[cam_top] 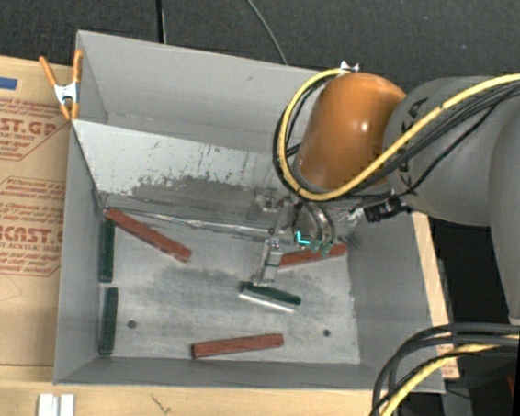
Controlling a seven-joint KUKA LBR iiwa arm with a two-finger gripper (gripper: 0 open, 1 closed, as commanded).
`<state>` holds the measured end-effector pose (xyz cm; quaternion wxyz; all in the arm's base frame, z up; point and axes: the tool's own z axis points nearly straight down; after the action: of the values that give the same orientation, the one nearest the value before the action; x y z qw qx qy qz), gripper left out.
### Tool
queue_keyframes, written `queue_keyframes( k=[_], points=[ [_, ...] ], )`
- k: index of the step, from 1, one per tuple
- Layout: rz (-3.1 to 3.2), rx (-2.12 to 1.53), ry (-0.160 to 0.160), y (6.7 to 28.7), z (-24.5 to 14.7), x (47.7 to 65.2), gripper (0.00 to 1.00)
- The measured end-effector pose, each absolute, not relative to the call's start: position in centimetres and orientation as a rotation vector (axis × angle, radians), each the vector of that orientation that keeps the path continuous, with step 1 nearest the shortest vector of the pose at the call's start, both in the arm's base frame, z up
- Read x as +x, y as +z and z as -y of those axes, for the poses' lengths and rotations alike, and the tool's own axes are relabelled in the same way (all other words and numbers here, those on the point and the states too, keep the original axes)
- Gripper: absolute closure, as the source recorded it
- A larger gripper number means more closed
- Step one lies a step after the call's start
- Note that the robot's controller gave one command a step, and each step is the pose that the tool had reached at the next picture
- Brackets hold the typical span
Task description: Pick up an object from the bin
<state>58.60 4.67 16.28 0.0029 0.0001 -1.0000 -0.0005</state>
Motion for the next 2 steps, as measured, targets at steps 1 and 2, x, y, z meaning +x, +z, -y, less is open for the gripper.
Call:
queue_keyframes(
  k=[1, 2],
  points=[
    [3.143, 0.0, -0.002, 16.7, -4.7, 58.8, 0.0],
    [3.148, -0.077, -0.004, 11.7, -2.6, 56.6, 0.0]
  ],
)
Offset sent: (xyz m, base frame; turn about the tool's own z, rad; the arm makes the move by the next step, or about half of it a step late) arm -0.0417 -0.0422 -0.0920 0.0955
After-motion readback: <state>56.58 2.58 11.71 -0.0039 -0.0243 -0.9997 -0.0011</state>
